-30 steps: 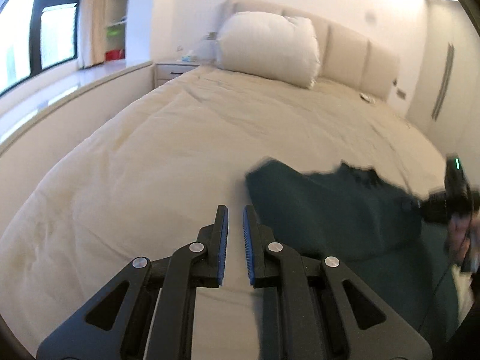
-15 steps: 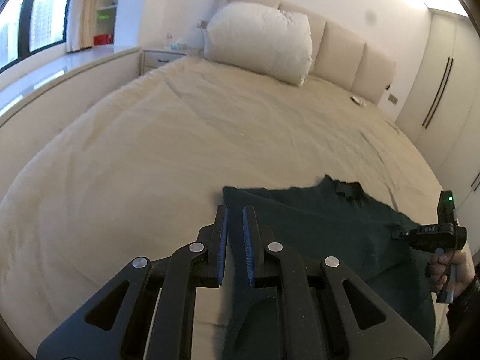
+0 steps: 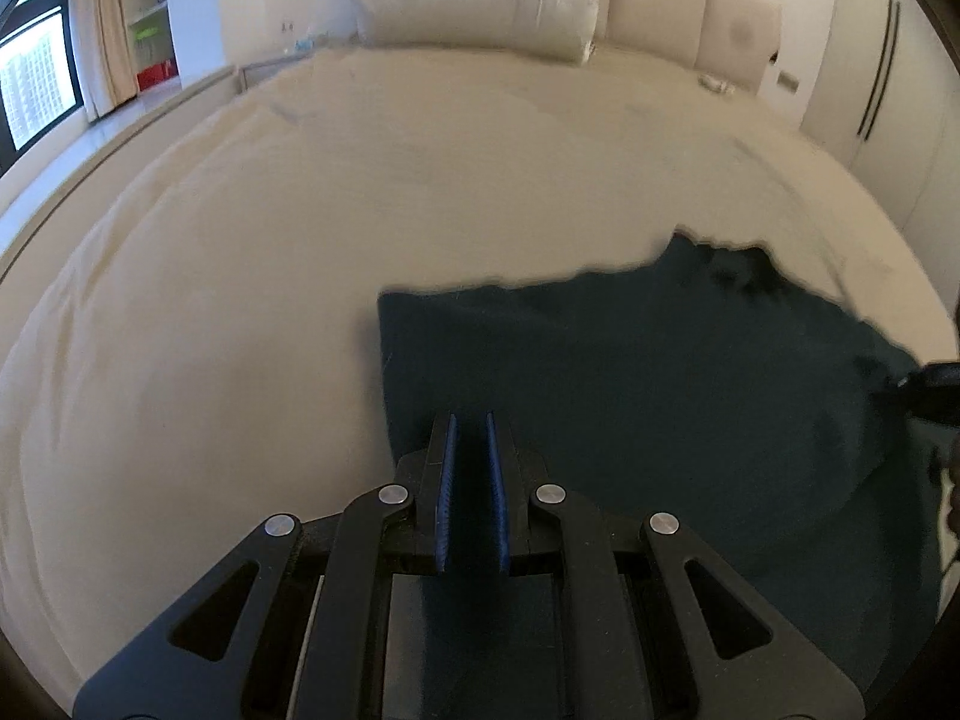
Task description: Fold small clothes
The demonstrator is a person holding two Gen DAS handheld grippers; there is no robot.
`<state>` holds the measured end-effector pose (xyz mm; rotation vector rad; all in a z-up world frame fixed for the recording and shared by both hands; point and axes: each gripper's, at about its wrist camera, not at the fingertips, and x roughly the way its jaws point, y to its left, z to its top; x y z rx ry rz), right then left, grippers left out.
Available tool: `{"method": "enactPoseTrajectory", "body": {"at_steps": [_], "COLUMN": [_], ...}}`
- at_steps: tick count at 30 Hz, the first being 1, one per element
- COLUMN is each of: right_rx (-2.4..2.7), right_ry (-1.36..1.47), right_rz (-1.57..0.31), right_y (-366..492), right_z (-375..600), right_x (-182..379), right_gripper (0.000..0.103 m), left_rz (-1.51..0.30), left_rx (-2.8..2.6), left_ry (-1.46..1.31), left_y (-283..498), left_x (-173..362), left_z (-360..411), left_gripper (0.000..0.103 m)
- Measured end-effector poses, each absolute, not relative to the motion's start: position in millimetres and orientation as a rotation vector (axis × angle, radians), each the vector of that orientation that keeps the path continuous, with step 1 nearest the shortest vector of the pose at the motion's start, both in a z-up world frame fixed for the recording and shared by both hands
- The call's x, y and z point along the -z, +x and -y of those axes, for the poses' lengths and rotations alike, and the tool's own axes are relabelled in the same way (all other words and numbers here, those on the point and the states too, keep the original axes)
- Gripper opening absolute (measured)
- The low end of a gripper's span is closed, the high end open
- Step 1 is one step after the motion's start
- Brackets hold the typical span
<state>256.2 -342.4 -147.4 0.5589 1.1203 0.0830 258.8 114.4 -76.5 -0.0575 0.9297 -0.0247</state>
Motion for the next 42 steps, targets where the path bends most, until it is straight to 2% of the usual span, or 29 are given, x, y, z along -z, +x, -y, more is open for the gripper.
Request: {"method": "enactPoseTrajectory", "body": {"at_steps": [8,10,12,14,18,23,25,26,31,34,35,36,37,39,40,41,42], "right_rx": [-0.105,-0.096,-0.041,0.009,-0.068,-0.227,-0.212,-0.217,-0.193,-0.23,-0.246,-0.219,-0.212,-0.227,-0.211,-0.202,-0.15], "right_ry": [0.606,0.594,0.543,0.504,0.496,0.51,0.517,0.522,0.604,0.625,0.625,0.612,0.615,0.642,0.671,0.696,0.692], "right_rz": [-1.118,-1.11,-1.07,-1.006,-0.953,-0.993,-1.046,-1.03,-0.965,-0.886,-0.89,-0.927,-0.95,-0.93,-0.933,-0.925,-0.917], "right_y": [256,252,244,235,230,241,247,245,230,220,220,224,226,220,213,205,193], "right_z": [350,352,352,352,331,292,292,294,321,320,318,317,317,332,342,350,361], "right_x": [157,149,135,119,101,124,148,151,142,127,131,138,144,152,152,151,146], "right_gripper": [0.009,0.017,0.036,0.046,0.046,0.047,0.049,0.046,0.046,0.06,0.069,0.073,0.071,0.054,0.042,0.041,0.044], "left_rz": [-0.941,-0.906,-0.869,-0.845,-0.836,-0.963,-0.913,-0.903,-0.893,-0.883,-0.878,-0.876,-0.873,-0.868,-0.868,-0.869,-0.868], "left_rx": [0.066,0.064,0.028,0.01,0.062,0.092,0.072,0.078,0.083,0.071,0.064,0.056,0.05,0.042,0.041,0.04,0.041], "left_ry": [-0.097,-0.181,-0.196,-0.22,-0.173,-0.054,0.024,0.014,0.035,0.053,0.065,0.083,0.102,0.129,0.133,0.13,0.126], "left_y": [263,261,258,260,267,281,276,274,269,266,265,264,264,258,259,259,259], "left_x": [86,70,54,42,33,83,97,98,99,102,102,102,101,102,102,101,99], "left_z": [-124,-145,-163,-177,-159,-110,-104,-106,-117,-121,-120,-118,-119,-117,-115,-116,-117], "left_gripper": [0.01,0.01,0.01,0.01,0.01,0.01,0.01,0.01,0.012,0.012,0.012,0.012,0.012,0.012,0.012,0.012,0.012]}}
